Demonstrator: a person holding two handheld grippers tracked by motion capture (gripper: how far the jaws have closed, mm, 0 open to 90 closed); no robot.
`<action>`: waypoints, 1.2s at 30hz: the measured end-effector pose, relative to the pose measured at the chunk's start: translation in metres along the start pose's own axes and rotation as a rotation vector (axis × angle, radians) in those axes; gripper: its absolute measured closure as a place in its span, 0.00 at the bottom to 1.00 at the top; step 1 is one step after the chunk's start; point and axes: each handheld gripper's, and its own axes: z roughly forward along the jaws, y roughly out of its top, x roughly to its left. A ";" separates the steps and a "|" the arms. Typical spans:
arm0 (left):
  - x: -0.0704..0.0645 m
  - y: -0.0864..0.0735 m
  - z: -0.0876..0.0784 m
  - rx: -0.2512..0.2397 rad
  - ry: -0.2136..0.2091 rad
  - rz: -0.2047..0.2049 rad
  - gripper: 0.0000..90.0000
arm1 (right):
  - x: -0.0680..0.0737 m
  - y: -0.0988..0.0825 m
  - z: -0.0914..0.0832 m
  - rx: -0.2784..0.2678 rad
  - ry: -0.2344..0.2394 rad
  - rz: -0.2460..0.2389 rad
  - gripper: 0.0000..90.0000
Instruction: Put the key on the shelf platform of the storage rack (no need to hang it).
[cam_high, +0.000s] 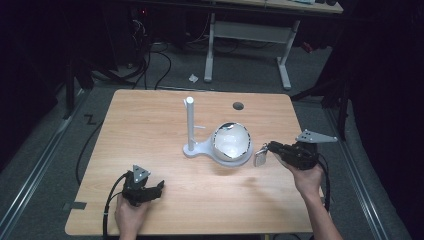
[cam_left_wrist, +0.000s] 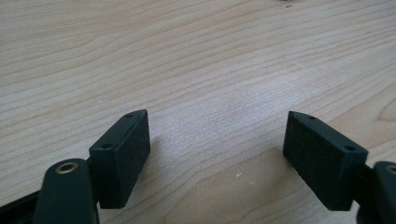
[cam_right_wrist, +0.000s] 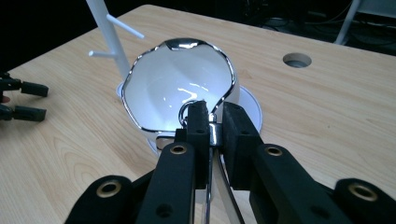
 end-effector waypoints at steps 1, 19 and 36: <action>0.000 0.000 0.000 0.000 0.000 0.000 0.26 | 0.000 0.002 0.000 -0.005 0.002 0.000 0.92; 0.000 0.000 0.000 0.000 -0.001 0.000 0.26 | 0.013 0.034 0.012 -0.029 0.039 -0.040 0.91; 0.000 0.000 0.000 0.000 -0.001 0.000 0.26 | 0.023 0.058 0.039 -0.011 0.049 -0.059 0.91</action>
